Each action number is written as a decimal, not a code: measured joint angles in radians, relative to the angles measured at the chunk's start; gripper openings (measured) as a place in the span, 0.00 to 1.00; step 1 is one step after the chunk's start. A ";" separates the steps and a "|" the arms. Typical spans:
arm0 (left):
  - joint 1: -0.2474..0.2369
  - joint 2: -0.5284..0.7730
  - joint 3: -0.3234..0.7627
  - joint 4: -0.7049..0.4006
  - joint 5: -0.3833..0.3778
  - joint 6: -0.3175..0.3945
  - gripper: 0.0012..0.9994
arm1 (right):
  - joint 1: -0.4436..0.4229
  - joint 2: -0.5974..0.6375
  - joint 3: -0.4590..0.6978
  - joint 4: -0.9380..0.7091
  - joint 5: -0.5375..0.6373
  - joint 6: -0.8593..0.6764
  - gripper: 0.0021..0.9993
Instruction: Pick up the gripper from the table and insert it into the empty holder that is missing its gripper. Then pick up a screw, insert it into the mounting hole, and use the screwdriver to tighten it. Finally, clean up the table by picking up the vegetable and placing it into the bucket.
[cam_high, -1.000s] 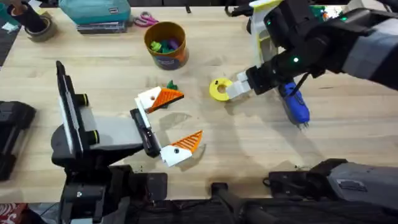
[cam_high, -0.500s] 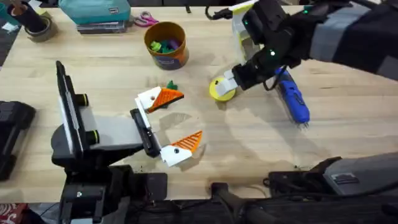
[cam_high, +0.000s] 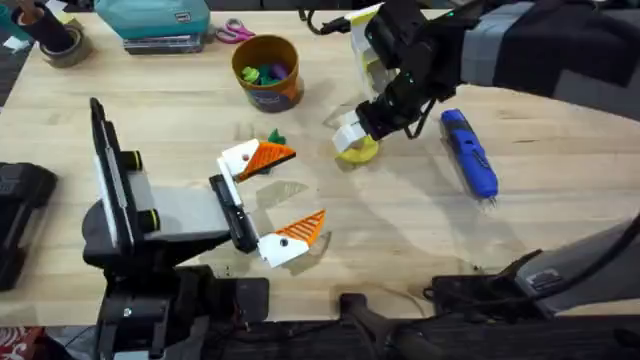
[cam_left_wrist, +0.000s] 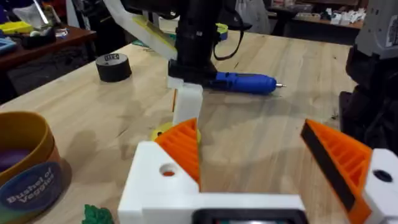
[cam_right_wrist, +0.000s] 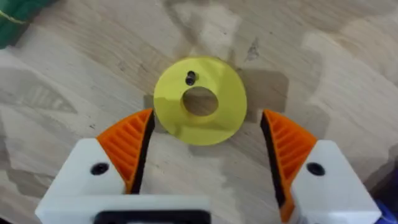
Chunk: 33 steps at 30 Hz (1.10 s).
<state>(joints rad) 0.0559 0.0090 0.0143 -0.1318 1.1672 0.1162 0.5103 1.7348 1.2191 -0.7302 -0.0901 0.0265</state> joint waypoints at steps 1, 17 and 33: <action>0.000 0.000 0.000 0.000 0.000 0.000 0.99 | 0.001 0.002 0.002 0.001 0.000 0.000 1.00; 0.000 0.000 0.000 0.000 0.000 0.000 0.99 | 0.027 0.041 0.013 0.005 0.020 0.000 0.99; 0.000 0.000 0.000 0.000 0.000 0.000 0.99 | 0.043 0.041 0.023 0.014 0.031 0.000 0.95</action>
<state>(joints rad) 0.0559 0.0090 0.0143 -0.1318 1.1673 0.1162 0.5536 1.7760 1.2419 -0.7165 -0.0592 0.0269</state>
